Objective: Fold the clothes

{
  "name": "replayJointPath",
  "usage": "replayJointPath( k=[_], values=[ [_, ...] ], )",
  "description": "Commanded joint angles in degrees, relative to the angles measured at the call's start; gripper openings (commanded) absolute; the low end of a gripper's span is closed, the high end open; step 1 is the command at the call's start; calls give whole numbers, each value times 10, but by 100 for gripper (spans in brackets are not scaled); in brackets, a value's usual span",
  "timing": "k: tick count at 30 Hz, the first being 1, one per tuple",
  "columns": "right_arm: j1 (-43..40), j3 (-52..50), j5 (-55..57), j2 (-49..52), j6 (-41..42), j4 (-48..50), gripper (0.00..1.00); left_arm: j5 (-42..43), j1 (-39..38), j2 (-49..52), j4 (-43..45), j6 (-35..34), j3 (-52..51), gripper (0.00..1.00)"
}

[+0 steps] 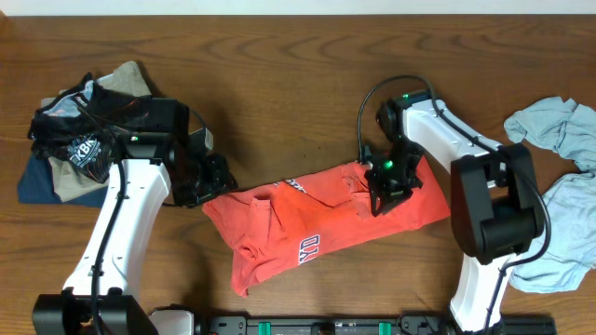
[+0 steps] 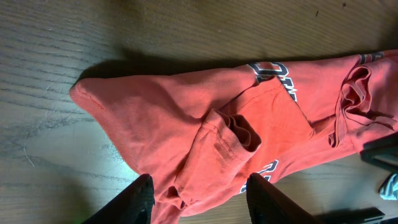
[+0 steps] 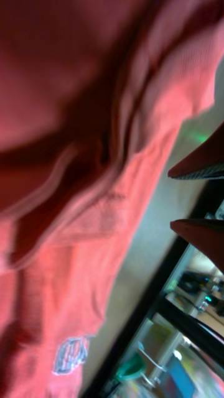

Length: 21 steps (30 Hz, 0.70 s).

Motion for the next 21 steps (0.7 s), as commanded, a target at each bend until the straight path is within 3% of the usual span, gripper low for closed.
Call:
replayJointPath(
  k=[1,3,5,6,13,21],
  values=[
    [-14,17,70,-49,52,17,22,-3,3,0,-1,1,3,50],
    [-26,17,117,-69,80,28,25,-3,2,0,-1,1,3,50],
    [-42,17,125,-80,83,30,61,-3,2,0,-1,1,3,50],
    [-49,17,125,-81,82,31,72,-3,3,0,-1,1,3,50],
    [-71,-17,108,-80,63,45,68,-3,2,0,-1,1,3,50],
    [-51,-97,80,-80,57,139,65,-3,2,0,-1,1,3,50]
  ],
)
